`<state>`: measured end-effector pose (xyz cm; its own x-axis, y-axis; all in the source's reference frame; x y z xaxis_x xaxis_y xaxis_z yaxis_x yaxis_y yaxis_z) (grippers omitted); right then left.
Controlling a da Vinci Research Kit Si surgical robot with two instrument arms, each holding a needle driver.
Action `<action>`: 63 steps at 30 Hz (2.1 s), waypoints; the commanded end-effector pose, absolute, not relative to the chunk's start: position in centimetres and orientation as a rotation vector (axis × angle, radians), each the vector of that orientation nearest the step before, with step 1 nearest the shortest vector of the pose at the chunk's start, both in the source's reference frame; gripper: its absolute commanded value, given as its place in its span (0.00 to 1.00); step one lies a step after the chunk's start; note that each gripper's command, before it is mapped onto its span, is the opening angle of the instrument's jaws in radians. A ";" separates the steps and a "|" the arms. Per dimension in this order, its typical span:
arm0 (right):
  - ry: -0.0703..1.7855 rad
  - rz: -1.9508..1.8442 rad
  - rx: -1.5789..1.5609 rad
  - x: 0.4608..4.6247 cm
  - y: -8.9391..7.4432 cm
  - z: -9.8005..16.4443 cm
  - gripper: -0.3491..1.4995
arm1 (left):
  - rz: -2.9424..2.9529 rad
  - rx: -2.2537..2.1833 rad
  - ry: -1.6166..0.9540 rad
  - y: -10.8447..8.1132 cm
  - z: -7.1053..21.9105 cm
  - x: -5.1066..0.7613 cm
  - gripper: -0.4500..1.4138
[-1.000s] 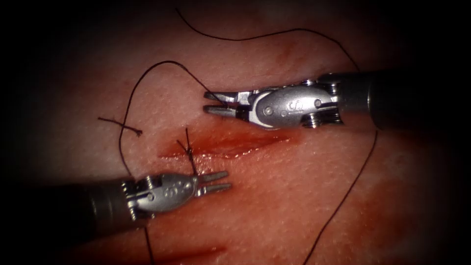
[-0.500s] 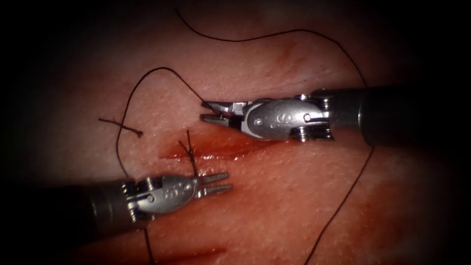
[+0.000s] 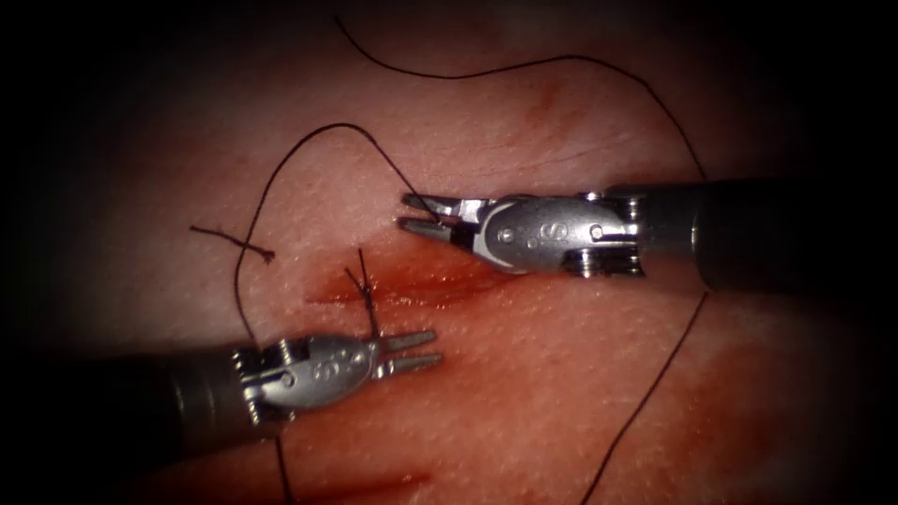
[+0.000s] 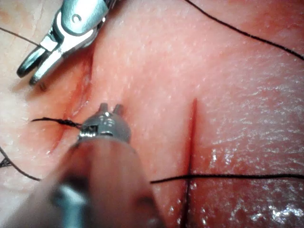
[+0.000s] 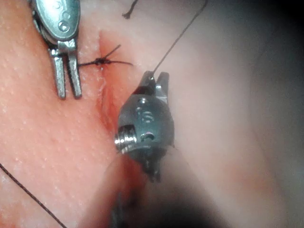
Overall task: Wound Closure
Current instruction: Push needle through tissue above incision with right end-effector
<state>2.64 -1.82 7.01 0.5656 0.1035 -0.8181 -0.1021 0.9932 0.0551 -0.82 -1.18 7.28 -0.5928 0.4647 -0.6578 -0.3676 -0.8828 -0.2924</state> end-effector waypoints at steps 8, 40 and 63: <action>0.951 0.109 0.057 2.78 -1.8 7.1 0.00 | 2.444 -1.060 -0.173 -1.2 7.3 -0.87 0.24; 0.728 0.857 0.735 3.17 -0.7 6.8 0.00 | 2.443 -1.010 -0.192 -1.5 7.6 -0.87 0.24; 1.038 0.712 -0.089 2.95 -0.8 6.1 0.00 | 2.434 -1.013 -0.218 -1.8 7.6 -0.87 0.25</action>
<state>2.89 -0.83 6.06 0.3042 0.4948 -0.8140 -0.5895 0.7690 0.2471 -0.83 -1.76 7.57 -0.6041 0.4983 -0.6219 -0.3794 -0.8661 -0.3254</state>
